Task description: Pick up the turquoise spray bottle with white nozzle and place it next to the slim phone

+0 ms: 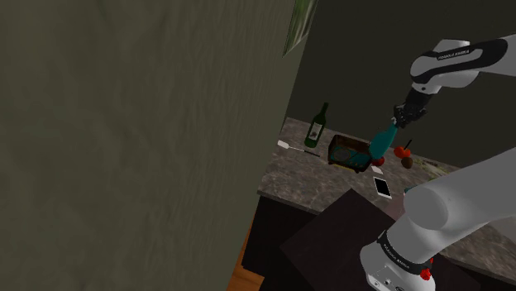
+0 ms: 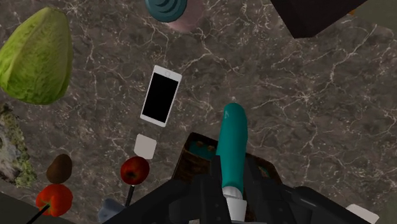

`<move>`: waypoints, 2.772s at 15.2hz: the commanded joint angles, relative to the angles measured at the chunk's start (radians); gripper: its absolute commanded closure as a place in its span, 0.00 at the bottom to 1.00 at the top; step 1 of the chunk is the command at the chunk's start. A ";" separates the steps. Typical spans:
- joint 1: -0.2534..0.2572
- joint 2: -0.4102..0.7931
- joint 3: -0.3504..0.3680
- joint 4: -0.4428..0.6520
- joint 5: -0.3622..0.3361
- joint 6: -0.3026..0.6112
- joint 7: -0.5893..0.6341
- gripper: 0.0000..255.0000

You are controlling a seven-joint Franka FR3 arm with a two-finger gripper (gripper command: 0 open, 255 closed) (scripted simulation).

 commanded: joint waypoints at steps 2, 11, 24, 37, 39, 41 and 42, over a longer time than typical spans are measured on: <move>0.000 0.016 -0.008 -0.027 0.001 0.043 0.000 1.00; 0.003 0.074 -0.033 -0.103 0.008 0.174 -0.004 1.00; 0.015 0.201 -0.070 -0.185 0.057 0.374 -0.035 1.00; 0.026 0.381 -0.078 -0.230 0.203 0.577 -0.133 1.00; 0.023 0.413 -0.070 -0.233 0.239 0.606 -0.156 1.00; 0.018 0.442 -0.060 -0.235 0.272 0.632 -0.180 1.00; 0.017 0.441 -0.060 -0.235 0.272 0.632 -0.179 1.00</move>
